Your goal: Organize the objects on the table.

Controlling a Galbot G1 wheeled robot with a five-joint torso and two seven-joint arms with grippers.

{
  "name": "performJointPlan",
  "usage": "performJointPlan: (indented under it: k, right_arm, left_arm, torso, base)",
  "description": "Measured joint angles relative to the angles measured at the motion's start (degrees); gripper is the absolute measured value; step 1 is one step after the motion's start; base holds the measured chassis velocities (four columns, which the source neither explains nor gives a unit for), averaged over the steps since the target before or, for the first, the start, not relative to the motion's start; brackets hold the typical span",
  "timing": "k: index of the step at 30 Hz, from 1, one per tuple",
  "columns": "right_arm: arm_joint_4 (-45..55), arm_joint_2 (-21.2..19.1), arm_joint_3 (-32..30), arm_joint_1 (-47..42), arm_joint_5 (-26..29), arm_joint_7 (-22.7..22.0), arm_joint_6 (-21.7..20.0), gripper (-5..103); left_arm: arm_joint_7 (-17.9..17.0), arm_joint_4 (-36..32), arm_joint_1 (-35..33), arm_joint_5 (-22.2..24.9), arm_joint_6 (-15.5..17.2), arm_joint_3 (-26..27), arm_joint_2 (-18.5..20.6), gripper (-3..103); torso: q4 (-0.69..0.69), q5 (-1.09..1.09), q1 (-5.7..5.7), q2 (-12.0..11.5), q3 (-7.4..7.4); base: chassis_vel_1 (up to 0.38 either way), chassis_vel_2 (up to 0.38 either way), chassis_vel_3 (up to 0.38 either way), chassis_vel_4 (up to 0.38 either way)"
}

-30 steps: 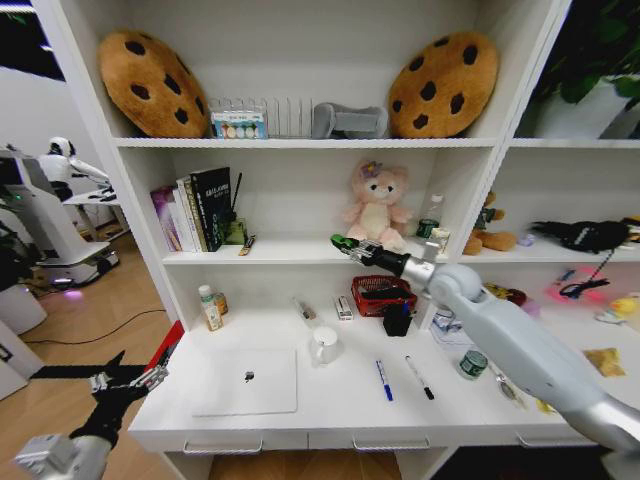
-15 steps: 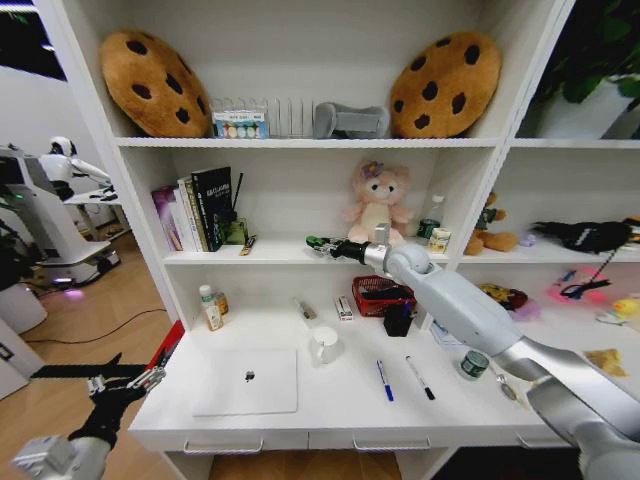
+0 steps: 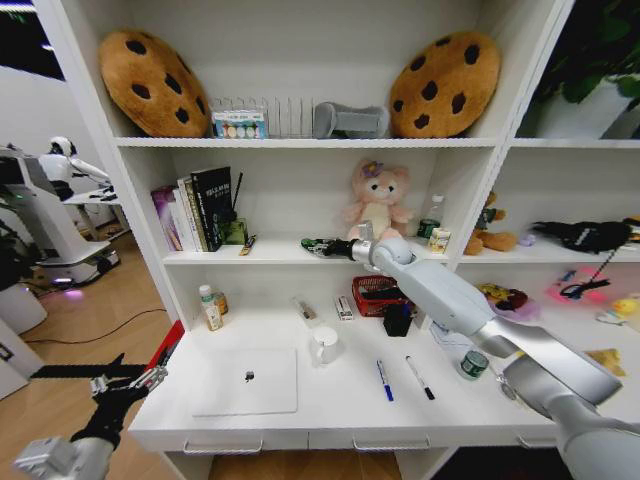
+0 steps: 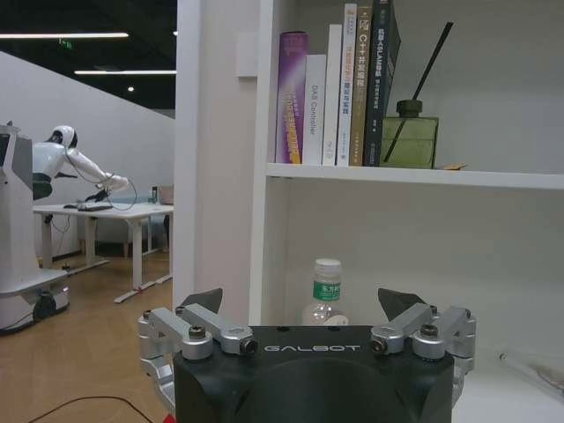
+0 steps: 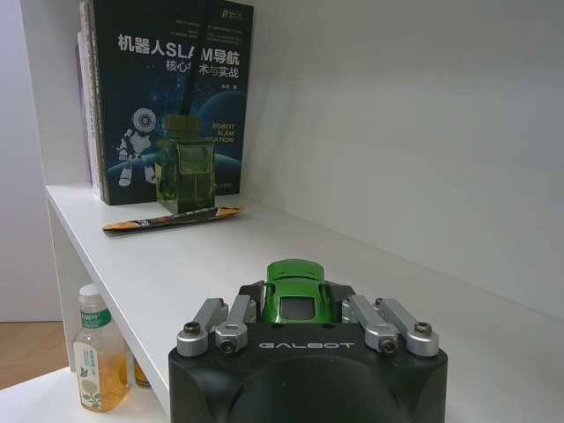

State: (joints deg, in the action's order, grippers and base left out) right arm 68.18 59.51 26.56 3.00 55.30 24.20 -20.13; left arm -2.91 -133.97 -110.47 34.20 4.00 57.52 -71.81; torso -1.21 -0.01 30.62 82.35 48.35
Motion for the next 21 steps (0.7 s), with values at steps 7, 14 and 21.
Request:
performJointPlan:
  k: [7, 14, 21]
  right_arm:
    - [0.58, 0.43, 0.24, -0.19, -0.03, -1.08, -0.28, 41]
    - [1.31, 0.29, 0.37, -0.24, 0.54, -2.25, -0.83, 63]
    - [5.41, -0.71, -1.94, -1.15, 2.86, -4.84, -0.40, 84]
  left_arm:
    - [-0.48, -0.07, 0.44, 0.66, -0.04, 0.44, 0.74, 98]
    - [-1.26, -0.50, 0.64, 1.38, 0.18, 0.76, 0.85, 97]
    - [-1.32, -0.53, 0.43, 1.19, 0.27, 0.76, 0.56, 97]
  torso:
    - [-0.03, 0.01, -0.01, 0.00, 0.00]
    - [-0.03, 0.01, -0.01, 0.00, 0.00]
    - [-0.01, 0.01, -0.01, 0.00, 0.00]
  base:
    - [0.000, 0.000, 0.000, 0.000]
    - [0.000, 0.000, 0.000, 0.000]
    - [0.000, 0.000, 0.000, 0.000]
